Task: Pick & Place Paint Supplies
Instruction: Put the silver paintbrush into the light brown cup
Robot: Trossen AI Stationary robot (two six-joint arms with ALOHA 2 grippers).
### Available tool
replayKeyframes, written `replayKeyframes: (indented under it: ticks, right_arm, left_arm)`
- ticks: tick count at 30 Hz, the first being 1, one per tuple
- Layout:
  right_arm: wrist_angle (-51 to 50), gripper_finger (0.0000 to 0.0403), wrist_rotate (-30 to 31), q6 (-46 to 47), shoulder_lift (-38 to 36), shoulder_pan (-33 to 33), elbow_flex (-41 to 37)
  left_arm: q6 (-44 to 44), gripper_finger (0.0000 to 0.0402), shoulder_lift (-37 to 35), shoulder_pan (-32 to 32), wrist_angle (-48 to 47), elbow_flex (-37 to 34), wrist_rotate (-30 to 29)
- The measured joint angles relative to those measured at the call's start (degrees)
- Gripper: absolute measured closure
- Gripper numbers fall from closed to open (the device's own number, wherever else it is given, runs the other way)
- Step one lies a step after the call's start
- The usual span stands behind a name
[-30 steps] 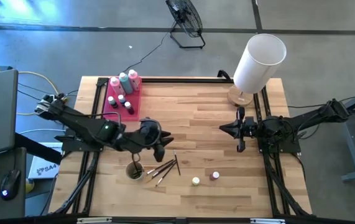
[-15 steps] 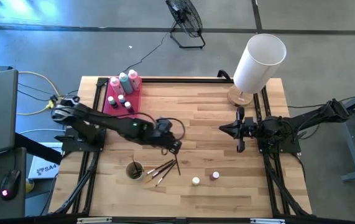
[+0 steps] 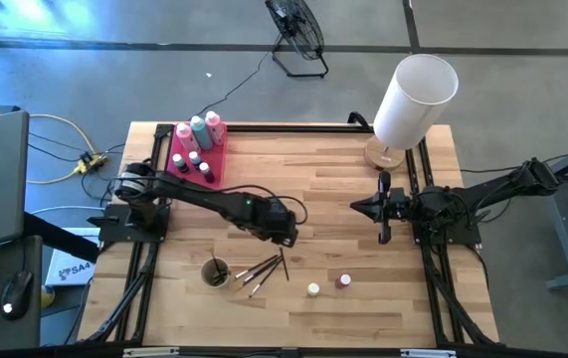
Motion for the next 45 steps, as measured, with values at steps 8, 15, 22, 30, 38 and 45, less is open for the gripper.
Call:
replayKeyframes:
  ticks: [8, 15, 22, 30, 38, 45]
  right_arm:
    - [-0.62, 0.0400, 0.01, -1.35, 0.08, 0.00, 0.00]
    - [-1.07, 0.0400, 0.02, -1.51, 0.08, 0.00, 0.00]
    - [-1.04, 0.0400, 0.02, -1.51, 0.08, 0.00, 0.00]
    - [-1.13, 0.0400, 0.04, -1.51, 0.11, 0.00, 0.00]
    - [-1.15, 0.0400, 0.15, -1.51, 0.08, 0.00, 0.00]
    - [-1.20, 0.0400, 0.15, -1.51, 0.08, 0.00, 0.00]
  left_arm:
    - [-1.15, 0.0275, 3.49, 0.71, 3.36, -0.02, -3.28]
    - [-1.37, 0.0275, 5.01, 0.66, 4.10, -0.04, -3.08]
    - [-1.36, 0.0275, 6.68, 0.66, 4.25, 0.00, -2.21]
    - [-1.56, 0.0275, 8.36, 0.66, 5.81, -0.07, -0.81]
    - [-2.86, 0.0275, 9.80, 0.66, 5.75, 0.07, -0.08]
    - [-5.99, 0.0275, 10.68, 0.66, 5.00, 0.11, 0.70]
